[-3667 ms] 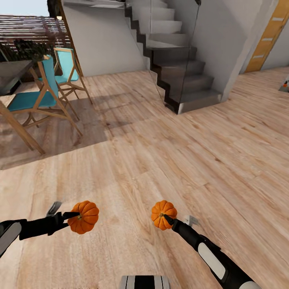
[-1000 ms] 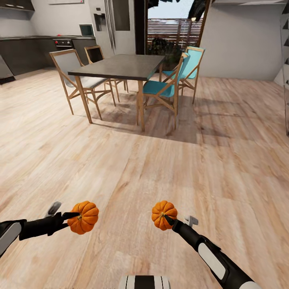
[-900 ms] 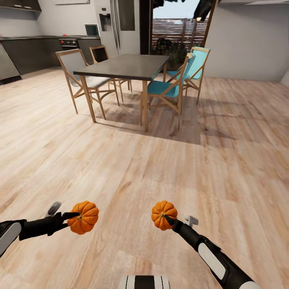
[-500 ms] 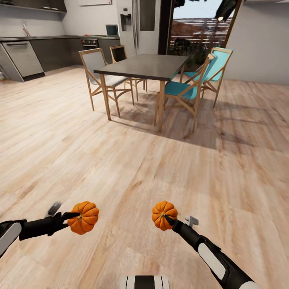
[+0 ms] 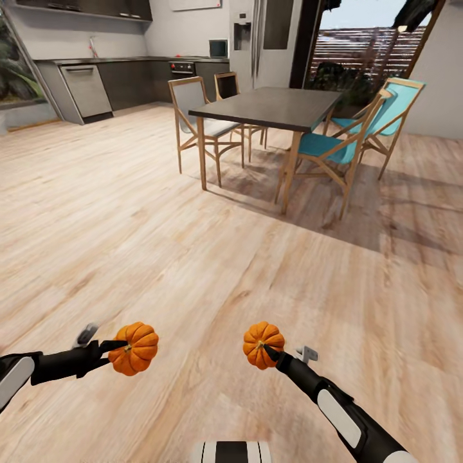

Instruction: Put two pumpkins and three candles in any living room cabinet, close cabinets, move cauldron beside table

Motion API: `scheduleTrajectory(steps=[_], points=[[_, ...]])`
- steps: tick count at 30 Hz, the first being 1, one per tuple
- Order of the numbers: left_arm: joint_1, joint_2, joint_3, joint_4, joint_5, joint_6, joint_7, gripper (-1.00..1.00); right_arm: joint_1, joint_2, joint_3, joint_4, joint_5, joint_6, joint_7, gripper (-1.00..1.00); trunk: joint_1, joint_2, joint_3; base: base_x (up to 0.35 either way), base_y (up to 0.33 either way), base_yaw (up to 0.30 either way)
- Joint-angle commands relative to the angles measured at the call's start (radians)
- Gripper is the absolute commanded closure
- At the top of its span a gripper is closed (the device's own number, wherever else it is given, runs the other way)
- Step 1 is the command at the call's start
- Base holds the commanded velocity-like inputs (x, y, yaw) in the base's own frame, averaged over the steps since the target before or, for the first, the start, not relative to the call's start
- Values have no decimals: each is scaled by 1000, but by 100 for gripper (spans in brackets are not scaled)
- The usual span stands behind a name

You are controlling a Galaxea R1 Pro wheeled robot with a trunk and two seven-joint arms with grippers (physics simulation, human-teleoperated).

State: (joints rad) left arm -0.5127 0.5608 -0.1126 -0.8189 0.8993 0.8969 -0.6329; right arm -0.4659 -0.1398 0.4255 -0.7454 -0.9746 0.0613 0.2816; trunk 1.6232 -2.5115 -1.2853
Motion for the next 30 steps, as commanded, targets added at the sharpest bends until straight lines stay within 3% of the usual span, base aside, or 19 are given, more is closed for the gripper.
scheduleTrajectory(steps=[1,30], points=[[-2,1,-2,0,9,5,2,100,0,-1,2,-2,-12,3,1,100,0,0,-1,0,0,288],[-1,1,-2,0,9,5,2,100,0,0,4,-2,-12,3,-2,100,0,0,-1,0,0,288]])
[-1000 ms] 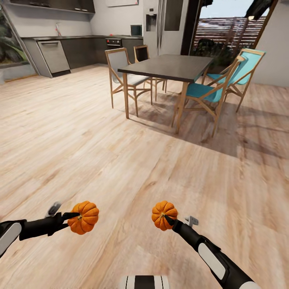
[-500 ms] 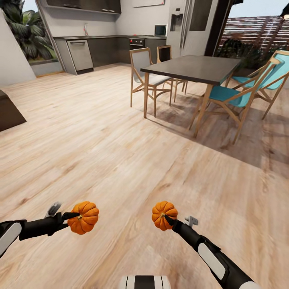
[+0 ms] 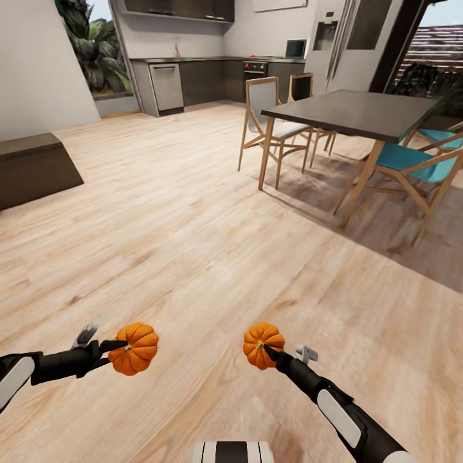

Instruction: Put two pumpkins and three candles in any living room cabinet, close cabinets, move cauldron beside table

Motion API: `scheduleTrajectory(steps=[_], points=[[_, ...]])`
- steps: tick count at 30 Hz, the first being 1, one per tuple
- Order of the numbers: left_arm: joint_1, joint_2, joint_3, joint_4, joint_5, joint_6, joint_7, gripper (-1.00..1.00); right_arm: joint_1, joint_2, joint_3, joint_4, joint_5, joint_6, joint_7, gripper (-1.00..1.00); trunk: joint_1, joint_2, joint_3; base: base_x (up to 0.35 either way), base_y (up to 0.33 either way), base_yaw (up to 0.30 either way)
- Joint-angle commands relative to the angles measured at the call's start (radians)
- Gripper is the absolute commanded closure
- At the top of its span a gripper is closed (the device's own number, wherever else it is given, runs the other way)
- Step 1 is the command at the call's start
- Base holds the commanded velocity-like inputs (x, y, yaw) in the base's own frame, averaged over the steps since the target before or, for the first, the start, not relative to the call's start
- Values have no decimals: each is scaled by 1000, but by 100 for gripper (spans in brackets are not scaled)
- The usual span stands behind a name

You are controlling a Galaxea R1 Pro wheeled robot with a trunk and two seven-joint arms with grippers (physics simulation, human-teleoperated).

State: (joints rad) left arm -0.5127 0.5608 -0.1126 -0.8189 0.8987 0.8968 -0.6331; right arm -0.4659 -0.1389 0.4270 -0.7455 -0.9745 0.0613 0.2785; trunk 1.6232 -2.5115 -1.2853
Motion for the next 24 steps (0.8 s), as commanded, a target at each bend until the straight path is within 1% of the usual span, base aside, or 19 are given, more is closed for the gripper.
scheduleTrajectory(steps=[1,20,24], points=[[-2,1,-2,0,9,5,3,100,0,-1,2,-2,-12,3,1,100,0,0,-1,0,0,288],[-1,1,-2,0,8,5,4,100,0,-1,3,-2,-12,3,1,100,0,0,-1,1,0,289],[-1,1,-4,1,8,5,4,100,0,-2,2,-3,-11,1,1,100,0,0,-1,185,0,288]])
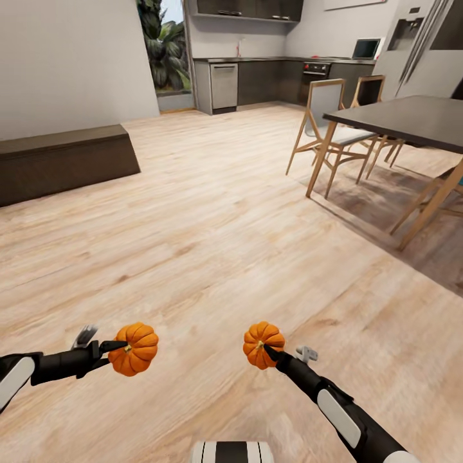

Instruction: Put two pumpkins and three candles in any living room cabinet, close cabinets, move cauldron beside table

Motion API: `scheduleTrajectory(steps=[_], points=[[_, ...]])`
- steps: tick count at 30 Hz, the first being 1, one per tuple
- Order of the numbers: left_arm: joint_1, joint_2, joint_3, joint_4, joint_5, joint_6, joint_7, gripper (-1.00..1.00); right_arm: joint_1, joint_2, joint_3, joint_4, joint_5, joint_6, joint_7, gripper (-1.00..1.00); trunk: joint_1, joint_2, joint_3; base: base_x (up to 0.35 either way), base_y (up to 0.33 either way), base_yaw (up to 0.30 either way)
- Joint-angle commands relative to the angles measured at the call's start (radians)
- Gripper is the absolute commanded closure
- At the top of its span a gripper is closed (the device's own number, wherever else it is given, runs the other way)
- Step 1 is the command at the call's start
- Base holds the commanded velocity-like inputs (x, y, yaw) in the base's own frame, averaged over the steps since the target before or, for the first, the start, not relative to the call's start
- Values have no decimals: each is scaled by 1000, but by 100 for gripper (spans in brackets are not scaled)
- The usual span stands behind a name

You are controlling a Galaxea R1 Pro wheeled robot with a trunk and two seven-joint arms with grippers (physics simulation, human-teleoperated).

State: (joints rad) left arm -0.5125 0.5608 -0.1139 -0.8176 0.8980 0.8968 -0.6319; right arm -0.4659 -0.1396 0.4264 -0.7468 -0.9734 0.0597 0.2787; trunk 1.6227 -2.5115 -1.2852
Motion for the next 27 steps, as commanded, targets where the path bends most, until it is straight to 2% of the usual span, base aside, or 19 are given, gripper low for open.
scheduleTrajectory(steps=[1,7,21,27], points=[[-2,1,-3,0,9,5,2,100,0,-1,3,-2,-10,2,0,100,0,0,-1,292,0,288],[-2,1,-3,0,9,5,3,100,0,-1,2,-3,37,4,-3,100,0,0,-1,318,0,170],[-1,1,-1,-1,10,5,1,100,0,-2,2,-3,42,2,-3,100,0,0,-1,293,-13,8],[-2,1,-1,-2,10,5,1,100,0,-2,2,-3,42,2,-3,100,0,0,-1,123,-90,244]])
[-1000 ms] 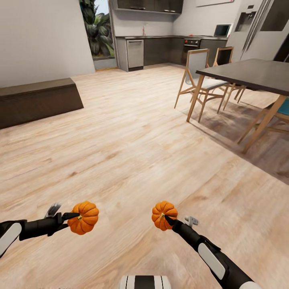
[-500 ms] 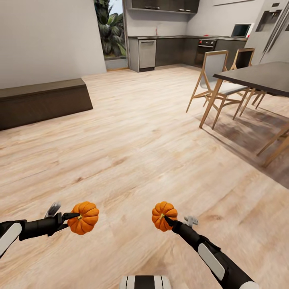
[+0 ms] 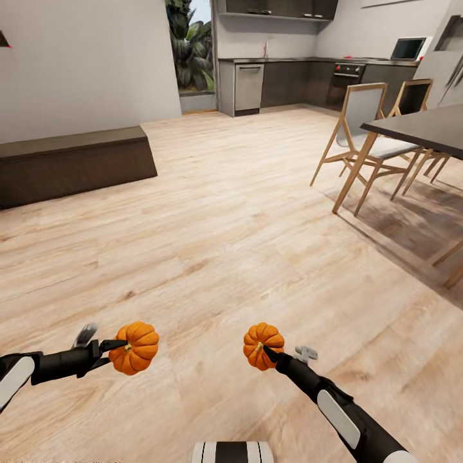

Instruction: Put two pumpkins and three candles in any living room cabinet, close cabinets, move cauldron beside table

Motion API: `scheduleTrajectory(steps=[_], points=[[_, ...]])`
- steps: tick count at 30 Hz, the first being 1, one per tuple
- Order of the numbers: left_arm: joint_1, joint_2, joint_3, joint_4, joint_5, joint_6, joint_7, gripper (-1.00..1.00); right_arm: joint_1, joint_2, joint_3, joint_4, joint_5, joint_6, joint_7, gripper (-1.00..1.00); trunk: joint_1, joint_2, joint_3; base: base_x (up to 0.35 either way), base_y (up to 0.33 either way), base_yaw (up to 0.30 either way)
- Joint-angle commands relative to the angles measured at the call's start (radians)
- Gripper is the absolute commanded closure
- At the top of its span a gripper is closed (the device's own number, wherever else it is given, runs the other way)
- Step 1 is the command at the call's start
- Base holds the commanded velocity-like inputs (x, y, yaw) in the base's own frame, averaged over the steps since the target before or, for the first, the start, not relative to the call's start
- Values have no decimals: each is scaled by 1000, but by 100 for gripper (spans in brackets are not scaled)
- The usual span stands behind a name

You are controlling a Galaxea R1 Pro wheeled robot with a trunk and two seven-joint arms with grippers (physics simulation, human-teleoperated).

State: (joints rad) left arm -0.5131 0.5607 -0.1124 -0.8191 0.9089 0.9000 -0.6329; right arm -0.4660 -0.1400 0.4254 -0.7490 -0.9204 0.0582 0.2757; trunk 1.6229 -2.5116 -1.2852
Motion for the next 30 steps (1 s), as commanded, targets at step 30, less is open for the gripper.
scheduleTrajectory(steps=[30], points=[[-1,1,-3,1,-1,2,2,100,0,4,4,0,-10,3,0,100,0,0,-1,220,-21,206]])
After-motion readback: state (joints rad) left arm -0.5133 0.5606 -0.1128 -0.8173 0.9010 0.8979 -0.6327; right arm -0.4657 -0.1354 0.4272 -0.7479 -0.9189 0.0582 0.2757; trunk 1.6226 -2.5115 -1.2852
